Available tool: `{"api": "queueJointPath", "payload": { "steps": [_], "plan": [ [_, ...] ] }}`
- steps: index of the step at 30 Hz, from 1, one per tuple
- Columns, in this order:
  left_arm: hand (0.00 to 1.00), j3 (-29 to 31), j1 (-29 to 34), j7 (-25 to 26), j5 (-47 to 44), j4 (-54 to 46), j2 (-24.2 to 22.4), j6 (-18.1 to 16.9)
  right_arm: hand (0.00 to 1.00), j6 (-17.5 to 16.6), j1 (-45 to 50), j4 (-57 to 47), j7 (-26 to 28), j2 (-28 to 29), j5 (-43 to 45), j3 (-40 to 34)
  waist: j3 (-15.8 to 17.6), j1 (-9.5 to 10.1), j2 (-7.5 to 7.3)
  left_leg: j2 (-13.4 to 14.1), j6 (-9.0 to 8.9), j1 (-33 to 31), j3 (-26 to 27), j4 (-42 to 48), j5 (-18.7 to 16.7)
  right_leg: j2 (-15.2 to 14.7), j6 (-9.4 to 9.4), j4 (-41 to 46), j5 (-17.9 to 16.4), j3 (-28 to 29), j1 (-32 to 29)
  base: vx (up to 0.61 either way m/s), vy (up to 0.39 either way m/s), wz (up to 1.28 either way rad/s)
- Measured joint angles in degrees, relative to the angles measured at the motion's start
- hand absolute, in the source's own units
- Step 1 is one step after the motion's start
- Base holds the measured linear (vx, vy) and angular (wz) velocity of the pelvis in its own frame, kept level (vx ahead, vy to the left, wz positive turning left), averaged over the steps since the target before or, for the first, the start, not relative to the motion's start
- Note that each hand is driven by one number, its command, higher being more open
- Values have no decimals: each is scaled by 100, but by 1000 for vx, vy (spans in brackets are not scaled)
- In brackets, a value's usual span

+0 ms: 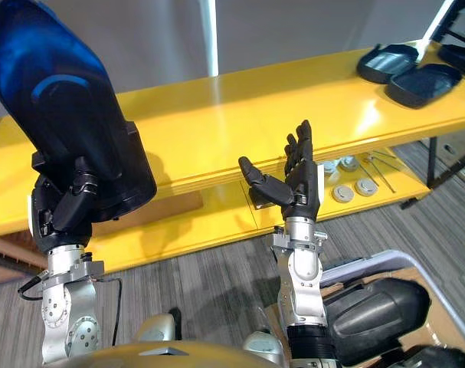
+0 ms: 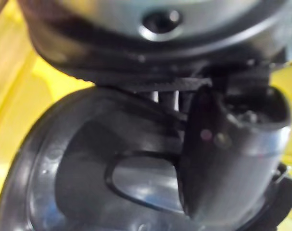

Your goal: Walk over and take three plastic housings, then place them on the shelf

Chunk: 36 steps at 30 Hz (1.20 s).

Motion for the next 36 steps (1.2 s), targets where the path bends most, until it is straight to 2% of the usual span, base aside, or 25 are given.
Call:
{"api": "queueJointPath", "payload": {
  "steps": [1,3,4,6,11,12,16,19,21,24,29,33,36],
  "plan": [
    [0,-10,-47,-29,-4,-29,64,0,100,-1,150,-151,-38,5,-43,98,-44,-55,-124,-152,92,8,177,-75,-18,-183,78,-47,78,103,-80,29,190,-43],
    [0,-10,-142,-67,-7,-35,163,8,100,-1,408,-416,-7,64,-55,227,-116,-114,-262,-324,265,23,460,-163,19,-393,196,-103,205,254,-188,97,226,-52],
    [0,0,-165,-69,-29,-89,174,19,100,1,479,-456,51,144,-62,294,-126,-131,-285,-353,307,84,654,-164,7,-436,285,-102,317,298,-264,112,201,-65],
    [0,-2,-222,-69,-96,-286,166,62,100,9,521,-456,141,223,-67,407,-125,-205,-284,-344,322,178,856,-182,-42,-436,335,-155,427,296,-310,55,60,-62],
    [0,-96,-977,109,-187,-530,222,308,100,139,551,-456,404,170,-65,472,-143,-455,-249,-256,269,249,1064,-274,-82,-313,303,-309,519,389,-372,10,-23,-28],
    [0,-106,-1190,277,-208,-527,271,398,100,227,551,-456,495,138,-63,494,-142,-545,-245,-221,262,241,1094,-279,-79,-268,287,-310,530,429,-414,-24,-50,-26],
    [0,-147,-1929,913,-323,-182,396,675,100,501,550,-456,707,-97,-54,624,-146,-708,-215,-150,233,192,1198,-299,-56,-178,226,-373,609,533,-538,-24,-35,-17],
    [0,-153,-2444,1454,-651,371,414,823,100,633,520,-456,871,-296,-48,824,-140,-760,-198,-148,237,149,1323,-323,-49,-166,232,-397,669,675,-688,-47,-7,-19],
    [0,-40,-2821,1835,-1081,971,448,938,100,774,475,-457,974,-360,-48,950,-135,-861,-190,-152,244,30,1354,-283,-45,-166,229,-393,703,727,-820,-36,-4,-9],
    [0,144,-3162,2178,-1457,1592,565,1008,100,902,347,-457,1073,-480,-16,1056,-44,-932,-162,-160,250,-21,1404,-255,-44,-165,236,-366,725,824,-912,-27,-2,-10],
    [0,490,-3510,2589,-1691,1827,672,1030,100,1064,103,-456,1275,-551,218,1055,182,-1000,-84,-168,261,-76,1479,-229,-43,-164,236,-274,723,940,-1095,-43,0,-10],
    [0,565,-3821,2835,-1806,1827,853,1377,100,1185,103,-457,1447,-555,232,1249,357,-1025,24,-168,269,-92,1414,-187,-47,-159,245,-250,729,977,-1094,-11,-8,-4],
    [0,561,-3873,2892,-1804,1848,855,1644,100,1221,102,-457,1476,-549,227,1578,369,-1049,23,-165,269,-93,1405,-187,-47,-153,245,-250,729,979,-1095,-10,-3,0]
  ]
}}
